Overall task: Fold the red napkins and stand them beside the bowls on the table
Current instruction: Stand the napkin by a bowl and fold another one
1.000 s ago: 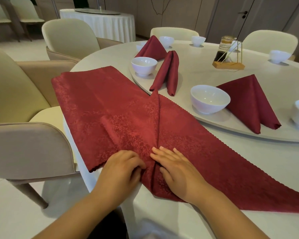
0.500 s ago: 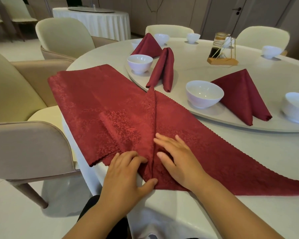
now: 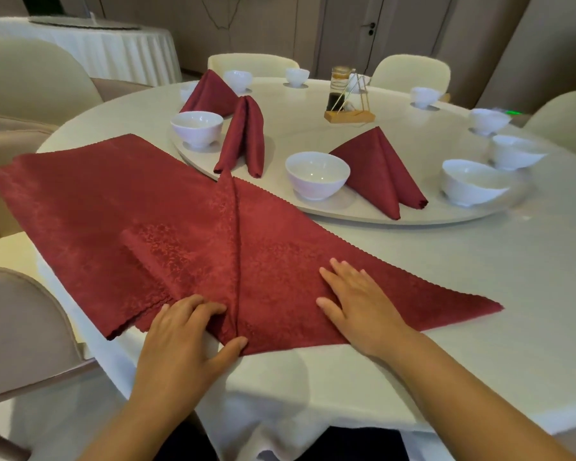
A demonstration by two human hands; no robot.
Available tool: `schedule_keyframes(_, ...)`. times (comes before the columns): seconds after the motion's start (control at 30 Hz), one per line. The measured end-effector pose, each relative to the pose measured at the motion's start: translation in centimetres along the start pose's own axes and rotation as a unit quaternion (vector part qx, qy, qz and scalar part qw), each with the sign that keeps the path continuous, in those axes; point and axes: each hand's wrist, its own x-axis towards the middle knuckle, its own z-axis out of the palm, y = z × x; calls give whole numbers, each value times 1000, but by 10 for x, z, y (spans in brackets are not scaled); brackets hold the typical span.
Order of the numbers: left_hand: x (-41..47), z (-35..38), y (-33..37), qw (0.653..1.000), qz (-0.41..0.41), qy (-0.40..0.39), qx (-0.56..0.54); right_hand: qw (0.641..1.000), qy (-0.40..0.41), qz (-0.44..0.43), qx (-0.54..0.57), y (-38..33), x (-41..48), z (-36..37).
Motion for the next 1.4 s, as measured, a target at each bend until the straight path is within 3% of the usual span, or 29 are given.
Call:
schedule_keyframes(0.13, -1, 1, -1, 1000, 21, 4, -10, 992, 70, 93, 46, 59, -18, -12)
schedule_keyframes(0.27, -1, 3, -1, 1000, 22, -6, -13, 957, 150, 199, 152, 100, -35, -25)
schedule_keyframes(0.33, -2, 2, -2, 1000, 23, -10, -6, 927, 222, 206, 222, 107, -47, -34)
schedule_keyframes(0.4, -3, 2, -2, 1000, 23, -11, -6, 921, 244, 165, 255, 109, -64, -43)
schedule_keyframes(0.47, -3, 0, -4, 999, 28, -8, -15, 949, 202, 110, 218, 110, -81, -47)
schedule_keyframes(0.53, -3, -4, -4, 998, 53, -7, -30, 982, 175, 29, 64, 114, -92, -48)
schedule_keyframes(0.63, -4, -14, 4, 988, 130, -24, -78, 974, 183, -20, -135, 121, -97, -43)
schedule_keyframes(0.73, -8, -14, 15, 981, 175, -22, -80, 971, 156, -41, -175, 122, -87, -46)
schedule_keyframes(0.83, -6, -12, 20, 984, 158, -6, -82, 975, 116, -42, -185, 123, -74, -50)
schedule_keyframes(1.0, -3, -4, 16, 984, 145, 11, -100, 987, 154, 45, -5, 103, -71, -84)
schedule_keyframes(1.13, 1, -9, 15, 982, 156, -5, -106, 974, 166, 22, 150, 76, -59, -129)
schedule_keyframes(1.23, 13, -13, 9, 980, 146, -19, -136, 970, 168, -6, 177, 50, -33, -161)
schedule_keyframes(1.4, 37, -12, 0, 987, 79, 35, -134, 960, 178, -55, 209, 0, 37, -174)
